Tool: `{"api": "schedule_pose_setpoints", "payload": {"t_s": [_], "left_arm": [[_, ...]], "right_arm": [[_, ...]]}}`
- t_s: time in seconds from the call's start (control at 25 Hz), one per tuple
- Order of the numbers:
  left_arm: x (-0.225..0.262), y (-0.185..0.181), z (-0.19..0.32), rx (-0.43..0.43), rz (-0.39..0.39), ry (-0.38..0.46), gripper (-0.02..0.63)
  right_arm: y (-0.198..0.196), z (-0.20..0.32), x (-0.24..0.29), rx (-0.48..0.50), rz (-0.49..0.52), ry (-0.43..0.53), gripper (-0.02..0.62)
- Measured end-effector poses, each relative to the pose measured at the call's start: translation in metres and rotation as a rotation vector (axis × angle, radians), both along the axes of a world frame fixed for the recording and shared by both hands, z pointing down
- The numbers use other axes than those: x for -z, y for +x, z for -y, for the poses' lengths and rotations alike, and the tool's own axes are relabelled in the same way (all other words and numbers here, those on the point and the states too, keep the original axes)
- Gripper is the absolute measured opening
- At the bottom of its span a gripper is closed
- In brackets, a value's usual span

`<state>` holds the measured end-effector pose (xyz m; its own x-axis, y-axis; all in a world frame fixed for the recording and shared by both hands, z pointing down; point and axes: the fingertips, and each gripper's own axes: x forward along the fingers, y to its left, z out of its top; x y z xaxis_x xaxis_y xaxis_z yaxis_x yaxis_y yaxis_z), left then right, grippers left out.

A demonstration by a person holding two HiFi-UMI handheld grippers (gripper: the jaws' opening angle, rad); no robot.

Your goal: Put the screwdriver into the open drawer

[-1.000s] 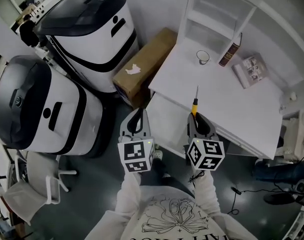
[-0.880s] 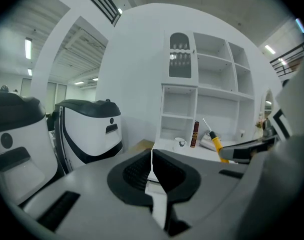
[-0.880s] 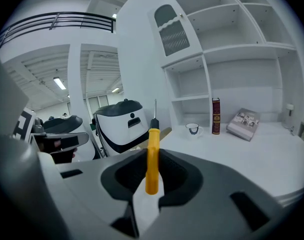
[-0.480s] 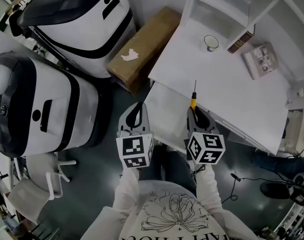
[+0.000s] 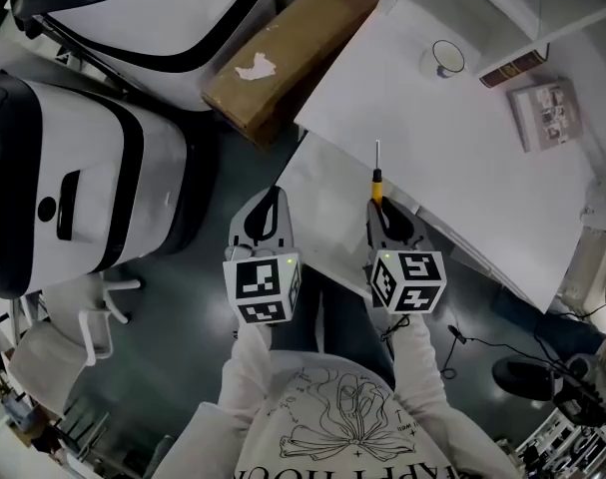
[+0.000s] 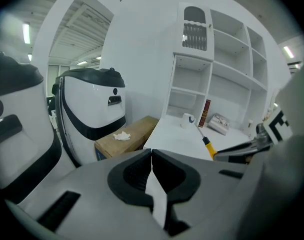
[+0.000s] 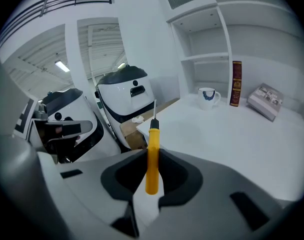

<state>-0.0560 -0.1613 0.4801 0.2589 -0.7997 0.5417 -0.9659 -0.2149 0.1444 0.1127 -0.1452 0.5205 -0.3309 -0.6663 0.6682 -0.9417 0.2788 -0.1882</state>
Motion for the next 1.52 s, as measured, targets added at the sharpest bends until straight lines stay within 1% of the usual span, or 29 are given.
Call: {"api": "schedule_pose_setpoints", "payload": {"t_s": [0.28, 0.6, 0.96, 1.2, 1.52], "left_arm": [[-0.035, -0.002, -0.009, 0.047, 0.013, -0.070, 0.006], [-0.056, 0.000, -0.016, 0.083, 0.022, -0.103, 0.006], [-0.073, -0.005, -0.018, 0.103, 0.022, -0.129, 0.006], [-0.082, -0.007, -0.022, 0.103, 0.015, -0.146, 0.006], [-0.093, -0.012, -0.029, 0.118, 0.012, -0.168, 0.006]], "right_arm": [[-0.012, -0.008, -0.047, 0.117, -0.018, -0.093, 0.066], [-0.014, -0.029, -0.115, 0.205, -0.047, -0.228, 0.066], [-0.005, -0.044, -0.195, 0.221, -0.097, -0.389, 0.066], [0.004, -0.049, -0.243, 0.187, -0.122, -0.491, 0.066], [0.006, -0.048, -0.273, 0.188, -0.153, -0.543, 0.066]]}}
